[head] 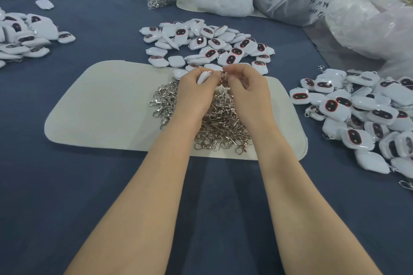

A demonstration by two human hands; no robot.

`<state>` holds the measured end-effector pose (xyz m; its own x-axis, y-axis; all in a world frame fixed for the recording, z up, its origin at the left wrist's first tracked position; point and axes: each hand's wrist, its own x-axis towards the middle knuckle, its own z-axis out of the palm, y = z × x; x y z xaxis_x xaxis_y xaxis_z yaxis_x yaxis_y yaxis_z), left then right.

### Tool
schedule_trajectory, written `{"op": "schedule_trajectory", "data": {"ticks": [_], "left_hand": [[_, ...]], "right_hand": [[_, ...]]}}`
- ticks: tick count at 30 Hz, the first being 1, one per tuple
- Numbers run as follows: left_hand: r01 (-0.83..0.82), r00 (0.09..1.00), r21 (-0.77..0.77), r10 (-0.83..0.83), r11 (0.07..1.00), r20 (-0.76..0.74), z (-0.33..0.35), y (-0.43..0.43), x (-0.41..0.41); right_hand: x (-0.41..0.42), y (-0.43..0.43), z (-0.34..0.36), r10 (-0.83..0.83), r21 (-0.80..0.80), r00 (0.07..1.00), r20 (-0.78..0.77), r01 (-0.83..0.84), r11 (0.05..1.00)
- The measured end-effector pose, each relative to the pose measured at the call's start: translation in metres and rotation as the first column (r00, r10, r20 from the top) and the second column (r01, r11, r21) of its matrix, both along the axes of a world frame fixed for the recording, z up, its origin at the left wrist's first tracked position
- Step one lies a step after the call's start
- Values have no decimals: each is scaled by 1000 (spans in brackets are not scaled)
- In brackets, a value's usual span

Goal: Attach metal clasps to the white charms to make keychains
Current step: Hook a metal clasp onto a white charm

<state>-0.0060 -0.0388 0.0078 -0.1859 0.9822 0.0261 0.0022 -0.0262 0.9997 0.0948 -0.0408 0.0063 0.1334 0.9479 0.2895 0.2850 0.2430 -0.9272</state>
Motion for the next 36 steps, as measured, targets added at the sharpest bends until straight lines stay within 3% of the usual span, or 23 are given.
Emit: {"op": "schedule_trajectory", "data": {"ticks": [5, 13, 17, 21, 29, 36], "left_hand": [[-1, 988, -63, 11, 998, 152, 1, 0, -2], [23, 983, -96, -5, 995, 182, 5, -3, -2], [41, 993, -59, -34, 997, 114, 5, -4, -1], [11, 995, 32, -8, 999, -98, 2, -2, 1], [12, 889, 232, 95, 973, -447, -5, -4, 6], [-53, 855, 317, 207, 947, -475, -8, -3, 4]], "right_hand": [[0, -4, 1, 50, 51, 997, 61, -53, 997], [-1, -3, 0, -4, 86, 998, 58, -1, 996], [-1, -2, 0, -32, 79, 998, 61, 27, 997], [0, -2, 2, -54, 78, 997, 46, 50, 996], [0, -1, 2, -66, 33, 996, 54, 65, 997], [-2, -3, 3, -41, 44, 997, 61, 39, 998]]}}
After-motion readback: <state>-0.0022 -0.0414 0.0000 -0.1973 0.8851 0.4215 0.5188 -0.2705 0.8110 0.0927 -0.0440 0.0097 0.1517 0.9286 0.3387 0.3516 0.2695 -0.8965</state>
